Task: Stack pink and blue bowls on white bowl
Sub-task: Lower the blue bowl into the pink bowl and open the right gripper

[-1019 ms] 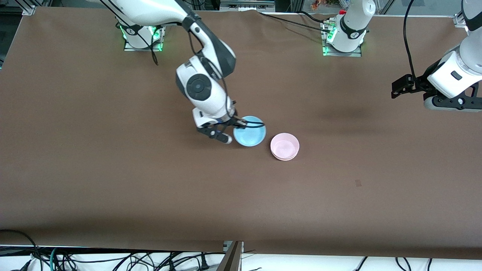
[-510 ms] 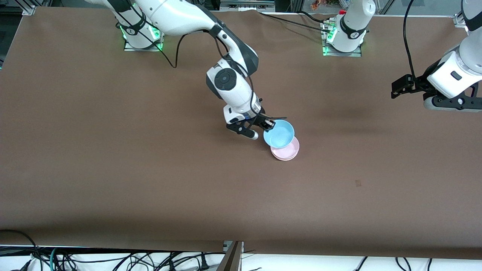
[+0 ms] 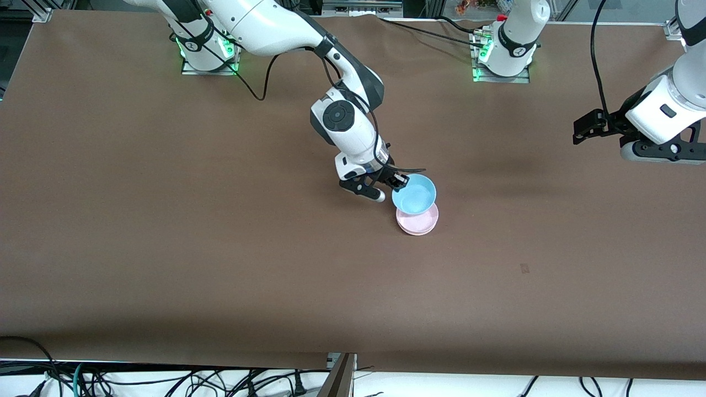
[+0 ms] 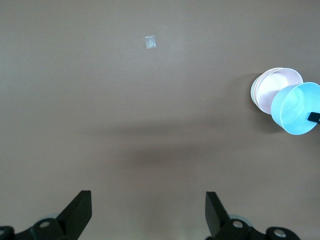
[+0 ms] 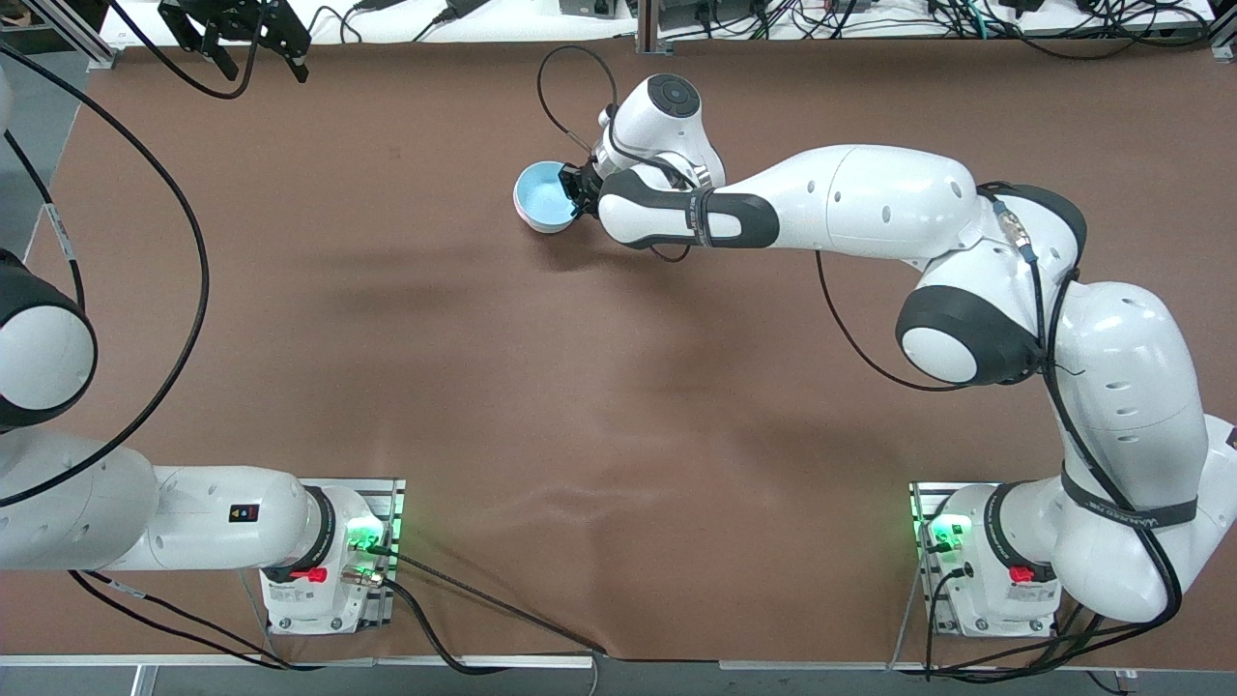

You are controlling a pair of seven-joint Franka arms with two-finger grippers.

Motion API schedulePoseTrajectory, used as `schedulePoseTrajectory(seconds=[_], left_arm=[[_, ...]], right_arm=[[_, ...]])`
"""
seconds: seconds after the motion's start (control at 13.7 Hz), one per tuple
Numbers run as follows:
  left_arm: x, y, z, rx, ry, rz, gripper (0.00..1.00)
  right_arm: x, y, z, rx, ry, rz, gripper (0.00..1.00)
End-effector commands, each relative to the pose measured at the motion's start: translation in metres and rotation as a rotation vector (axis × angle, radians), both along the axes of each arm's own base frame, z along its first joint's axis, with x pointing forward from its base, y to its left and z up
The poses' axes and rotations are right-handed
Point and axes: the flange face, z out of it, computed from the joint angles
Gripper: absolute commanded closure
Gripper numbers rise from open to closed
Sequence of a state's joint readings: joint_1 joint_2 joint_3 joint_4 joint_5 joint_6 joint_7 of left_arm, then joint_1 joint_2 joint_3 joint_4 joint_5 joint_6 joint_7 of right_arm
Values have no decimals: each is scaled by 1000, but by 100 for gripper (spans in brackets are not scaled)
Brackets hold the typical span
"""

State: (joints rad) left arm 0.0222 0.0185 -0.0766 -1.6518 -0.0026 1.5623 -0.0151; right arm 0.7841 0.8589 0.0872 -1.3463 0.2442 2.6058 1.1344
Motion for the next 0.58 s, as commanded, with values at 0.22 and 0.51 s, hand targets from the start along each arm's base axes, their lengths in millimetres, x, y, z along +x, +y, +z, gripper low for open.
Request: schedulePoseTrajectory(seconds=[0.22, 0.51], left_arm=[[-1, 1, 4, 17, 3, 2, 0], [0, 1, 4, 17, 3, 2, 0]], right_arm=[[16, 11, -13, 39, -30, -29, 100], [24, 5, -14, 29, -43, -39, 100]])
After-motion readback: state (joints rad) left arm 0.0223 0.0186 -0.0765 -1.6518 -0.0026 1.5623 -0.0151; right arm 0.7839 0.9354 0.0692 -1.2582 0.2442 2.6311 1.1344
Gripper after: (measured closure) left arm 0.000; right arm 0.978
